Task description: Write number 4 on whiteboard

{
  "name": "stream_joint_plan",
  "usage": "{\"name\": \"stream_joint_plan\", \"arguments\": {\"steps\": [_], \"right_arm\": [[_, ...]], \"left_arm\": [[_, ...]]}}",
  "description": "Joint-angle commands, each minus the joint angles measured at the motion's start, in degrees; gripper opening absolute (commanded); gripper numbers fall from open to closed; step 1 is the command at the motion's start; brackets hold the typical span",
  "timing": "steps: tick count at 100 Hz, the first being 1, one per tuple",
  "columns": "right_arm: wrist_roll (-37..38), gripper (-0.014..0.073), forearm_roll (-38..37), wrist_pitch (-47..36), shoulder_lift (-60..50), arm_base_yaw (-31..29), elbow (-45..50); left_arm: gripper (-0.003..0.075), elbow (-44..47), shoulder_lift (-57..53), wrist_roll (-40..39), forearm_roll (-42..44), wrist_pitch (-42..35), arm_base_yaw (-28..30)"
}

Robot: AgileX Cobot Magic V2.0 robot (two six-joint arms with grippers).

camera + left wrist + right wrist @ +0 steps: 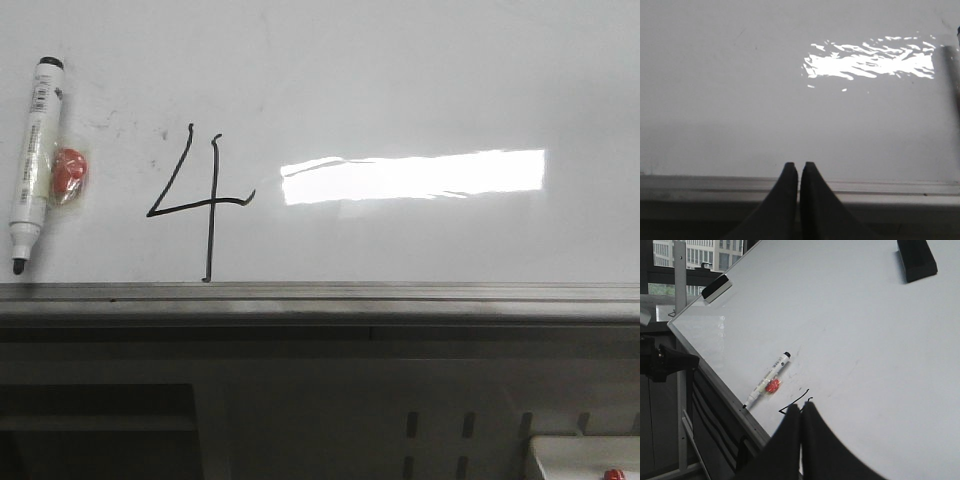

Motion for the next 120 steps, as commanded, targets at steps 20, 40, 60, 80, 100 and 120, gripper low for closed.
{"name": "stream_joint_plan", "arguments": {"steps": [20,40,60,80,100,120], "right_arm": [[0.03,-0.0064,-0.25,-4.50,0.49,-0.35,-1.47],[0.03,-0.0064,-0.25,-4.50,0.49,-0.35,-1.47],[0.03,-0.0064,-0.25,-4.50,0.49,-0.35,-1.47],[0.03,-0.0064,-0.25,-4.50,0.49,-0.35,-1.47],[0.03,-0.0064,-0.25,-4.50,0.49,-0.35,-1.47],[0.03,-0.0064,-0.25,-4.50,0.49,-0.35,-1.47]], "left_arm": [[-0.0020,1.94,-1.46,-1.13,-0.34,2.01,1.37],[-0.0020,1.94,-1.46,-1.13,-0.34,2.01,1.37],[-0.0020,1.94,-1.46,-1.13,-0.34,2.01,1.37],[-0.0020,1.94,-1.46,-1.13,-0.34,2.01,1.37],[-0.0020,1.94,-1.46,-1.13,-0.34,2.01,1.37],[-0.0020,1.94,-1.46,-1.13,-0.34,2.01,1.37]]}}
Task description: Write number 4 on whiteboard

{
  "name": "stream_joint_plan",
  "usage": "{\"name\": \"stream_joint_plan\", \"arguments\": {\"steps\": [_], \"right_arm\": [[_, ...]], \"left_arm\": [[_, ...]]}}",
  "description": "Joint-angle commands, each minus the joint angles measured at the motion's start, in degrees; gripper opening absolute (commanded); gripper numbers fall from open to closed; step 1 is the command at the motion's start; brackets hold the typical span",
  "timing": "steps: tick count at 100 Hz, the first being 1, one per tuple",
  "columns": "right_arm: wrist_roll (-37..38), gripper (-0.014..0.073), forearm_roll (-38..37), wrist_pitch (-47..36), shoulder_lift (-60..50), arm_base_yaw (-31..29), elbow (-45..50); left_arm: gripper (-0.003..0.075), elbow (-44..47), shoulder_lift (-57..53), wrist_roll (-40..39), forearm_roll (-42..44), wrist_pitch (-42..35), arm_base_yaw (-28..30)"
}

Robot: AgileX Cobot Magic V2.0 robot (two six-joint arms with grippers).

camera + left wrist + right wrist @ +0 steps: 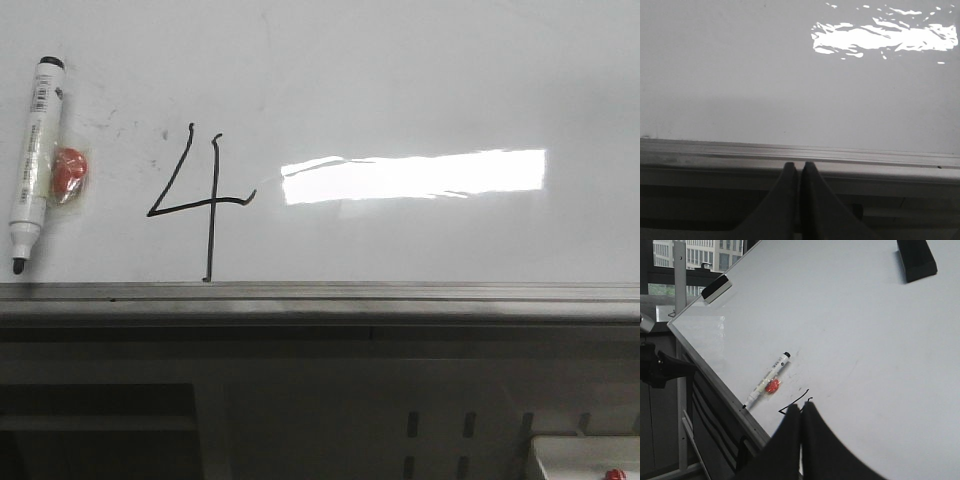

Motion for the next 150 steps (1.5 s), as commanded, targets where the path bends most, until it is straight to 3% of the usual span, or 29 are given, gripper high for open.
{"name": "stream_joint_plan", "arguments": {"steps": [1,19,37,62,89,102,116,150], "right_arm": [[0.03,-0.0064,-0.25,-4.50,0.52,-0.35,-1.47],[-0.30,-0.0064,3.24,-4.67,0.52,-0.61,-1.22],[-8.57,-0.0064,11.77,-6.54,0.64,-5.46,-0.51],[-7.99,-0.0064,13.77,-17.69,0.64,-27.65,7.03],[-0.91,-0.0064,13.77,-17.77,-4.74,-49.04,16.26],[-0.09,-0.0064,13.77,-16.79,-8.97,-55.92,19.44],[-0.09,-0.0064,13.77,-10.29,-13.68,-59.27,22.36],[-0.01,-0.0064,13.41,6.48,-14.69,-59.66,23.88]], "left_arm": [[-0.0020,1.94,-1.46,-0.55,-0.46,-2.52,0.16],[-0.0020,1.94,-1.46,-0.55,-0.46,-2.52,0.16],[-0.0020,1.94,-1.46,-0.55,-0.46,-2.52,0.16],[-0.0020,1.94,-1.46,-0.55,-0.46,-2.52,0.16],[-0.0020,1.94,-1.46,-0.55,-0.46,-2.52,0.16],[-0.0020,1.94,-1.46,-0.55,-0.46,-2.52,0.16],[-0.0020,1.94,-1.46,-0.55,-0.46,-2.52,0.16],[-0.0020,1.94,-1.46,-0.55,-0.46,-2.52,0.16]]}}
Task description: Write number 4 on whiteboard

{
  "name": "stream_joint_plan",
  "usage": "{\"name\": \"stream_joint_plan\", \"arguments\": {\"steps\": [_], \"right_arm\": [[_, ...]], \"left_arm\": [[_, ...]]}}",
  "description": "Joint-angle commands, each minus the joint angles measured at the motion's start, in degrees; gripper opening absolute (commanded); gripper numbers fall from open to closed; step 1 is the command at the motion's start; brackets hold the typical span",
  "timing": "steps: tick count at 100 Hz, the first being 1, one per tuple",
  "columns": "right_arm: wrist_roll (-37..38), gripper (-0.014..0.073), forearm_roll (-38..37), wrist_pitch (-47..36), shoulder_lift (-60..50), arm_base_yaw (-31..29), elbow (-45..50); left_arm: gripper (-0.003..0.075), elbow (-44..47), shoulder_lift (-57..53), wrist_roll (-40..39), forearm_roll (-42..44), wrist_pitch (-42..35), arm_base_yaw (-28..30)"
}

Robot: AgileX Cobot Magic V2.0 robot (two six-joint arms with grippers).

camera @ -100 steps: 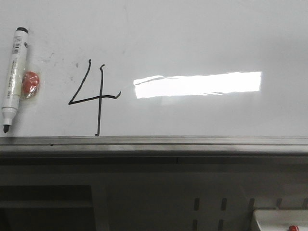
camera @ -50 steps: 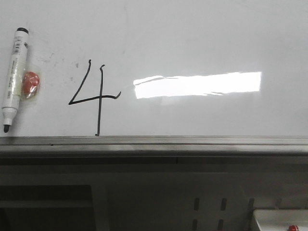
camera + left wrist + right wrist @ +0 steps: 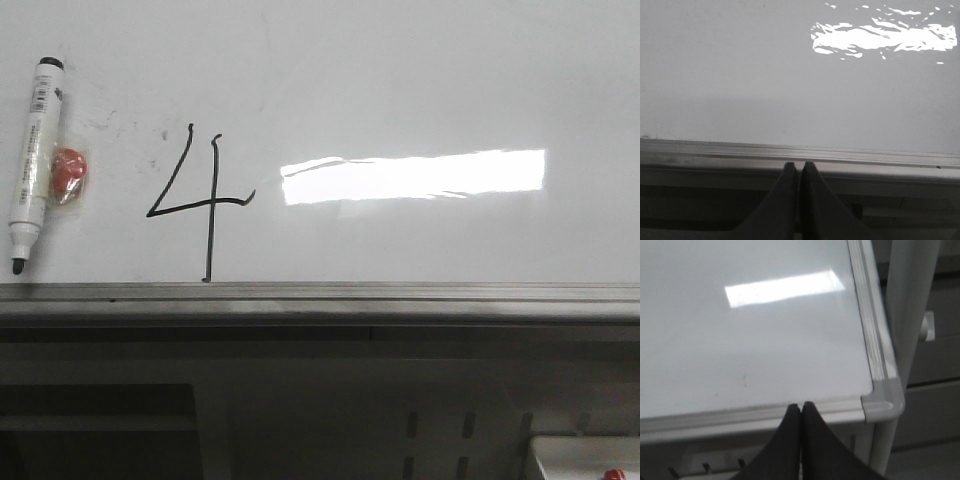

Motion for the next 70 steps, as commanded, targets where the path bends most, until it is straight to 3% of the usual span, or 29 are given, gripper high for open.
{"name": "stream_joint_plan", "arguments": {"steps": [1,70], "right_arm": [[0.01,-0.0064,-0.35,0.59,-0.84,-0.31,1.28],[-0.28,-0.0064,-0.35,1.73,-0.84,-0.31,1.28]], "left_arm": [[-0.0020,1.94,-1.46,-0.55,-0.46,-2.56,0.16],[-0.0020,1.94,-1.46,-0.55,-0.46,-2.56,0.16]]}}
